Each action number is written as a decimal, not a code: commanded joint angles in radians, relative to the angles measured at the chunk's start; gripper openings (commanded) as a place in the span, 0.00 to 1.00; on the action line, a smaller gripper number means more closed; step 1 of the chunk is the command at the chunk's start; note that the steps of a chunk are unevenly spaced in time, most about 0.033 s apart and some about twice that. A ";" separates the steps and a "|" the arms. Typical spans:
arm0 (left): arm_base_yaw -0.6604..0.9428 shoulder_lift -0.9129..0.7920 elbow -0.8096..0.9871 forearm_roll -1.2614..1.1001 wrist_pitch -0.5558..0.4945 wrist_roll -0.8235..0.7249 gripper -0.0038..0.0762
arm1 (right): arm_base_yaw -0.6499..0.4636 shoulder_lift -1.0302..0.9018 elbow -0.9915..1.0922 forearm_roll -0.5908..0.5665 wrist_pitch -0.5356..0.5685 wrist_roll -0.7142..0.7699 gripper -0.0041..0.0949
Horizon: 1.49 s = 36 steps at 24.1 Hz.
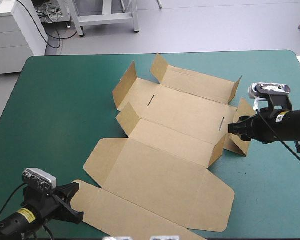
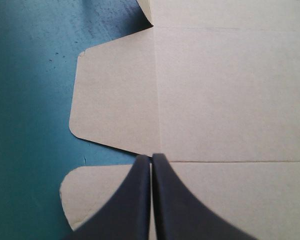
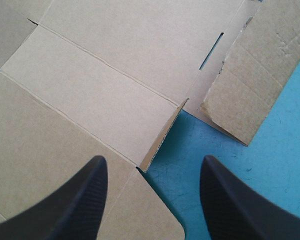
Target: Fold the box
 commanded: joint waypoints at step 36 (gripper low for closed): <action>-0.003 0.014 -0.025 -0.034 -0.060 -0.004 0.04 | 0.050 0.386 0.164 0.112 -0.180 0.219 0.51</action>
